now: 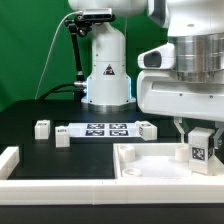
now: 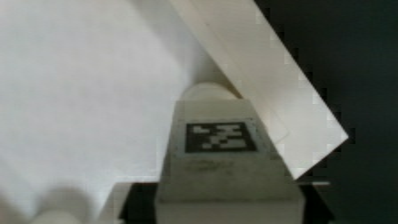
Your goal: Assemble one leg
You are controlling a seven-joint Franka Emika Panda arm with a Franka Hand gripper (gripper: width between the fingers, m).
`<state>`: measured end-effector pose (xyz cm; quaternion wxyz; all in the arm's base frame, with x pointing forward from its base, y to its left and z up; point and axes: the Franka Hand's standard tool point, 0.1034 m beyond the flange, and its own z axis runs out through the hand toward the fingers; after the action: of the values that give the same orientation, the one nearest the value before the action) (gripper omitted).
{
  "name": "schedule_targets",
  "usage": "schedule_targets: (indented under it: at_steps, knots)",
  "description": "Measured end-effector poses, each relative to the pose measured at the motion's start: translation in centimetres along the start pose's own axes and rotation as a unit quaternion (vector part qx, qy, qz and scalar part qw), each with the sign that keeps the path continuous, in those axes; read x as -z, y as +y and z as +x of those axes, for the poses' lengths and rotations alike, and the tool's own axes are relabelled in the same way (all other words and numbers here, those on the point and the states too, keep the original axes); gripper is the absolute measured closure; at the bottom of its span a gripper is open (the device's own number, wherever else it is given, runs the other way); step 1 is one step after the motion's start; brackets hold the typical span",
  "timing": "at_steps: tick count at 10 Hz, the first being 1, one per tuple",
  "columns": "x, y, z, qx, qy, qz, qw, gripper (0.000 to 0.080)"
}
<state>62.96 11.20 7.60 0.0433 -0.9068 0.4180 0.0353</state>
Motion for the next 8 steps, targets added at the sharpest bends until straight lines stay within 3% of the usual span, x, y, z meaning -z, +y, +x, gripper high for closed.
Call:
schedule_targets:
  at_steps: [3,7,8]
  knots:
    - [-0.04,-0.04,-0.23,-0.181,-0.001,-0.001,0.983,0.0509]
    - [-0.14,-0.18,-0.43,-0.427,-0.012,0.005,0.904,0.0509]
    - [-0.14,-0.19,-0.42,-0.444,-0.012,0.005,0.896,0.0509]
